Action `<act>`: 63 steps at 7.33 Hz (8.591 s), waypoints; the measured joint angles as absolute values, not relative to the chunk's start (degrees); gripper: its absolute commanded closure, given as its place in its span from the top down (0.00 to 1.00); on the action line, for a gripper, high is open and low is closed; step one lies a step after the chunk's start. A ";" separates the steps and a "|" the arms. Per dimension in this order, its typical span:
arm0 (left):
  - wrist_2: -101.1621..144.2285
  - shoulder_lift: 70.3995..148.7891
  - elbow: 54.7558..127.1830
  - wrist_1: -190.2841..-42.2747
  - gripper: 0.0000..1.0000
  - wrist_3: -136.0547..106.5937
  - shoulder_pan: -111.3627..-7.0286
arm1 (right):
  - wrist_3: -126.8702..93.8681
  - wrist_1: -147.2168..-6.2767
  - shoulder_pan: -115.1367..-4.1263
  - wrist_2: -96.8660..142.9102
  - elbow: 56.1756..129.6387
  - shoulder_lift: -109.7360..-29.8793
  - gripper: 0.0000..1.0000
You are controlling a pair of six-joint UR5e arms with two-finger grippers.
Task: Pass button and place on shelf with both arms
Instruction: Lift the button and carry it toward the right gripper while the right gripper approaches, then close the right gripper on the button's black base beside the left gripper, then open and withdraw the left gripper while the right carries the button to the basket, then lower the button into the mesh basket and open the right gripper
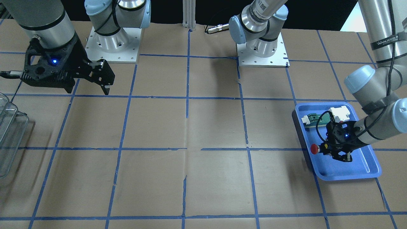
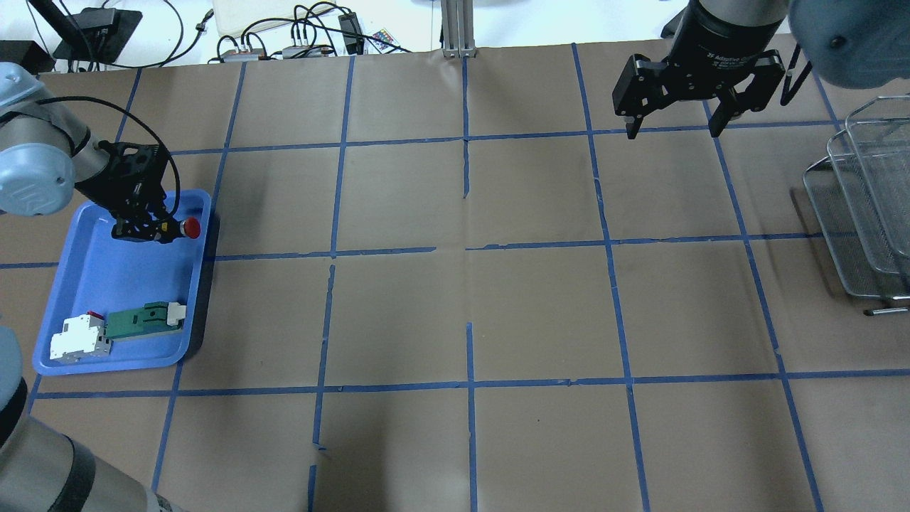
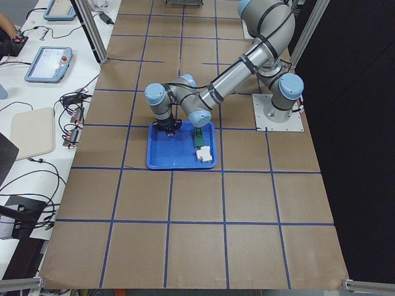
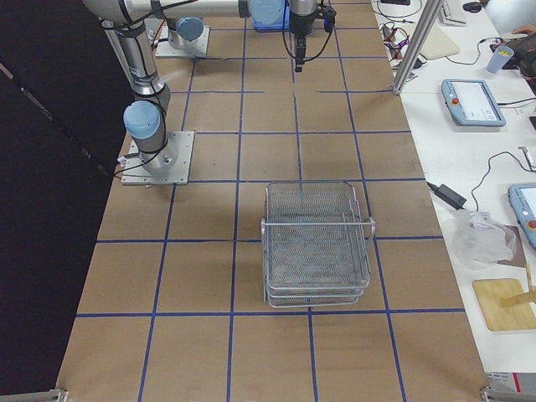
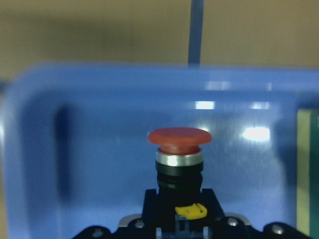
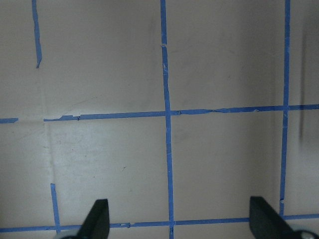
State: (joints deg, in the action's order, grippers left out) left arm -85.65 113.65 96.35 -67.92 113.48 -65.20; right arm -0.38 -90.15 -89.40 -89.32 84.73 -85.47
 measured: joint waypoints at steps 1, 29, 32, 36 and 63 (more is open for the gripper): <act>-81.83 111.91 95.13 -71.75 0.00 110.54 -68.93 | 4.17 -89.95 -87.74 -87.54 84.64 -85.30 1.00; -47.48 104.85 82.90 -68.25 0.00 71.52 -112.15 | 96.44 -79.49 -77.54 -56.29 93.47 -96.50 0.96; -47.46 104.62 82.92 -68.13 0.00 71.54 -112.15 | 96.66 -79.25 -77.72 -55.79 93.55 -97.19 0.34; -47.50 104.05 83.15 -67.70 0.00 71.45 -112.15 | 97.61 -79.39 -77.78 -55.37 93.56 -97.62 0.00; -89.75 92.19 86.56 -95.45 1.00 11.47 -93.34 | 109.41 -107.37 -47.55 -90.19 88.21 -74.05 0.87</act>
